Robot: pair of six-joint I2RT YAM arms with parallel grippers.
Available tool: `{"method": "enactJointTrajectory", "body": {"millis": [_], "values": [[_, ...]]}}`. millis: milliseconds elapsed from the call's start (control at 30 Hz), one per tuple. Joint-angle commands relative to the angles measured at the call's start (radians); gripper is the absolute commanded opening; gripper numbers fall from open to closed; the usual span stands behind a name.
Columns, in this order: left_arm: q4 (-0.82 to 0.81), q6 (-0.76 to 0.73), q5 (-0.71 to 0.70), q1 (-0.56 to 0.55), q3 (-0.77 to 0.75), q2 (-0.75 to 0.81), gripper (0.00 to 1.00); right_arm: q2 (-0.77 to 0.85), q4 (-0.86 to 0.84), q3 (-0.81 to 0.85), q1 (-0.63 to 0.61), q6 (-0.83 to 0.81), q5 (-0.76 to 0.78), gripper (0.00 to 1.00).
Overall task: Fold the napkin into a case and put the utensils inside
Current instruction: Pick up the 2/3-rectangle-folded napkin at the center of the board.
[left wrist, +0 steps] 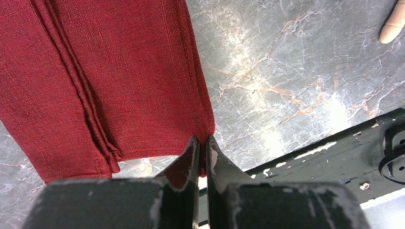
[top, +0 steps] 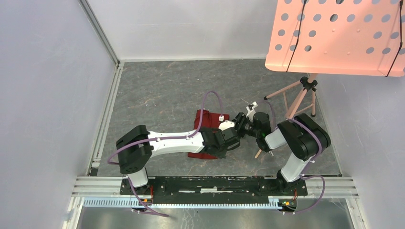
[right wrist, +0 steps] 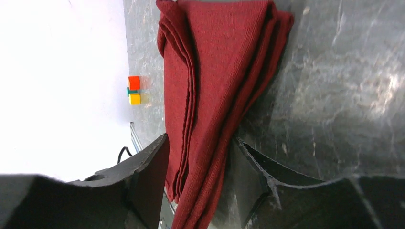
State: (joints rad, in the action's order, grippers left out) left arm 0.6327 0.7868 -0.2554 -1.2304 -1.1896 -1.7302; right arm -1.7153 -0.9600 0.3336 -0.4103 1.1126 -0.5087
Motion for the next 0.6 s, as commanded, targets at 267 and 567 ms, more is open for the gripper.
{"method": "enactJointTrajectory", "body": {"millis": [267,567], "values": [[-0.026,-0.040,0.006,0.002,-0.003,0.052,0.02,-0.058,0.006,0.081,0.026,-0.088,0.015,0.45],[-0.038,-0.040,0.026,0.002,-0.002,0.046,0.02,-0.087,-0.018,0.084,0.050,-0.109,0.009,0.28]]}}
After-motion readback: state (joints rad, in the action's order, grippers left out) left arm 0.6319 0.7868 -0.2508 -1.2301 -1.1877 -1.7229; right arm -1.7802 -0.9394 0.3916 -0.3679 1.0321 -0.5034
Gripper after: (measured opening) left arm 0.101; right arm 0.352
